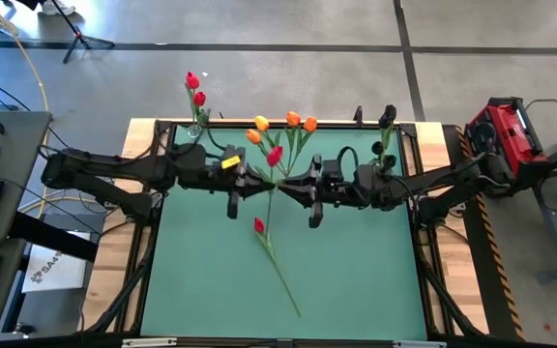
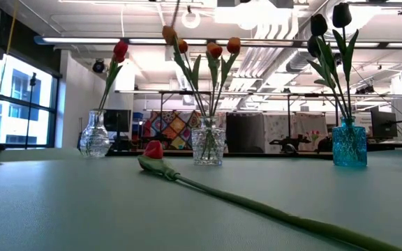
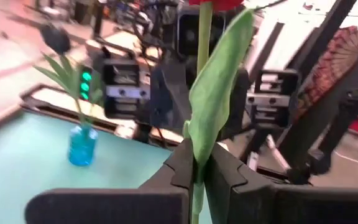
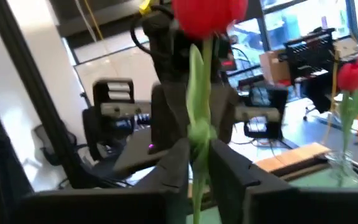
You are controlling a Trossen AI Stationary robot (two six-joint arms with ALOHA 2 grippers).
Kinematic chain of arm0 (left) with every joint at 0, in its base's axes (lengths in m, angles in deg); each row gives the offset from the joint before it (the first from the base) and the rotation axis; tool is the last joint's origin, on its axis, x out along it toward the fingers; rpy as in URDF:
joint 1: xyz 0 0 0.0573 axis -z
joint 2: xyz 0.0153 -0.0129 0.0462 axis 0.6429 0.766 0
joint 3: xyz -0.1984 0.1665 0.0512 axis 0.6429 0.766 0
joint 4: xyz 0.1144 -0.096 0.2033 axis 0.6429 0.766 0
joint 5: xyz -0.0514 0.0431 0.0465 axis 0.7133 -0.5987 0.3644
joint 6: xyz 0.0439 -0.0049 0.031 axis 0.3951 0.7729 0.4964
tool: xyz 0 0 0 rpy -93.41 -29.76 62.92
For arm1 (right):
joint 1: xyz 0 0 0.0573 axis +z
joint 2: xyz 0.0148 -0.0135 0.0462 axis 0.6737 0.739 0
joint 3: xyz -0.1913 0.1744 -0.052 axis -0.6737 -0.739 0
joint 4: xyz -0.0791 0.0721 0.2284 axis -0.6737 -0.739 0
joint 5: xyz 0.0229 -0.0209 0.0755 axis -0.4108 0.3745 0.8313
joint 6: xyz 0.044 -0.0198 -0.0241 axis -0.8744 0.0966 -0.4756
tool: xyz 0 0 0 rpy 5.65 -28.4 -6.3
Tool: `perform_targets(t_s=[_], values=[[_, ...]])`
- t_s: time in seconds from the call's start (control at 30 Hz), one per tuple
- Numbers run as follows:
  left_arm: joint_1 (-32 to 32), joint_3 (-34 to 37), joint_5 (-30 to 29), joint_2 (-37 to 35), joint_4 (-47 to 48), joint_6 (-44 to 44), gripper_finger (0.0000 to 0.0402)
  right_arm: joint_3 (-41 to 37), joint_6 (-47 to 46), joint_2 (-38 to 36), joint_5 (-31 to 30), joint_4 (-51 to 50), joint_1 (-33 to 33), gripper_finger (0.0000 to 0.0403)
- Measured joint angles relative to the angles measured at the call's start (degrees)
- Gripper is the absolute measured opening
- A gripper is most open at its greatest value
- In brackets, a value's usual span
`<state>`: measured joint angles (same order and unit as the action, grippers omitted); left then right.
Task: Sort flowers into vase by color
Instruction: Put the pink tulip into the top left transparent vase
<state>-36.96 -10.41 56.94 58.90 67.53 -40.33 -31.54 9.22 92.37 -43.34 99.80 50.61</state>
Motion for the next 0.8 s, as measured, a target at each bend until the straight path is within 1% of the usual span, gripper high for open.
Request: perform_targets(t_s=[0.13,0.2,0.3,0.43,0.57,0.7,0.8], values=[[-0.1,0.0,-4.5,-3.5,3.1,2.8,0.0003,0.0,-1.2,-1.4,-3.6,-3.8,0.0,0.0110],[-0.1,0.0,-8.6,-6.1,5.3,4.4,0.0003,0.0,-4.2,-2.5,-6.7,-8.2,0.0,0.0133],[-0.1,0.0,-16.5,-10.7,9.9,6.7,0.0002,0.0,-8.0,-3.7,-7.8,-16.0,0.0,0.0155],[0.0,-0.1,-29.7,-17.2,18.3,9.4,0.0001,0.0,-13.1,-3.7,-7.8,-23.0,0.6,0.0161],[-0.1,-0.1,-41.9,-21.9,26.3,10.2,0.0001,0.0,-14.2,-3.4,-9.0,-26.5,2.0,0.0155],[-0.1,-0.1,-52.4,-25.1,30.8,10.2,0.0001,0.0,-14.2,-3.4,-10.7,-27.7,2.4,0.0149],[-0.1,0.0,-59.5,-26.3,32.0,10.7,0.0001,0.0,-14.2,-3.3,-10.9,-28.4,2.4,0.0149]])
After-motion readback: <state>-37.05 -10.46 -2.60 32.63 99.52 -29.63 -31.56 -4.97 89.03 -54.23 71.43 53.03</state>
